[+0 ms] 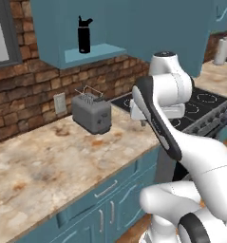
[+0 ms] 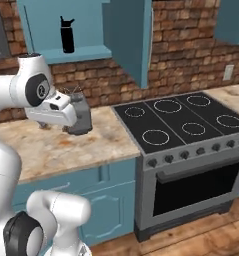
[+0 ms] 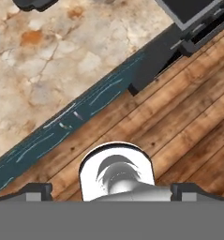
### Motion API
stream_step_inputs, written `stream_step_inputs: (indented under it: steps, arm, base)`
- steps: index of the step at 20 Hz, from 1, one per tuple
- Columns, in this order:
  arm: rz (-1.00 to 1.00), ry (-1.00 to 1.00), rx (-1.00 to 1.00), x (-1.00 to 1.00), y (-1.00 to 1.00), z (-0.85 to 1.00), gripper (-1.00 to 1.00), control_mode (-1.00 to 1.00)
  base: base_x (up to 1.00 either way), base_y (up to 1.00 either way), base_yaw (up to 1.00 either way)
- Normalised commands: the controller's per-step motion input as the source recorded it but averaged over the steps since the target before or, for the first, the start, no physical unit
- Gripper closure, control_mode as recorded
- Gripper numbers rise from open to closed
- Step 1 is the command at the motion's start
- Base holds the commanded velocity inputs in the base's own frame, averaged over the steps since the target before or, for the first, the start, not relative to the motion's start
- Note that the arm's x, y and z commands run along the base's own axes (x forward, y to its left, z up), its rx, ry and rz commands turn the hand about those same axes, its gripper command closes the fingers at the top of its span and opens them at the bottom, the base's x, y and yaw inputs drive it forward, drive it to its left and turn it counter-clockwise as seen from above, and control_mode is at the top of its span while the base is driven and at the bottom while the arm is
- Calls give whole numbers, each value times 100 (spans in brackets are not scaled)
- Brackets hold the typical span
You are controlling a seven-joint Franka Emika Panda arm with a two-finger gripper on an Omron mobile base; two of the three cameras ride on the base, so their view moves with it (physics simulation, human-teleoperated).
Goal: Pick the juice, water bottle from the counter and place them in the open cabinet.
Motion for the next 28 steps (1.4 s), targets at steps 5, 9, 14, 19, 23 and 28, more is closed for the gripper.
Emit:
stream_step_inputs:
  steps: [5,9,14,19,23,28]
  arm:
    - [0,0,0,0,0,0,-100,100]
    - [0,0,0,0,0,0,-100,100]
    - [0,0,0,0,0,0,-100,100]
    - [0,0,0,0,0,0,-100,100]
    - [0,0,0,0,0,0,-100,100]
    - [0,0,0,0,0,0,-100,100]
  base:
    - [-39,33,-75]
    - [-25,3,-87]
    - [-11,0,-94]
    - [0,-8,-90]
    - [0,-19,-86]
    - [0,-45,-76]
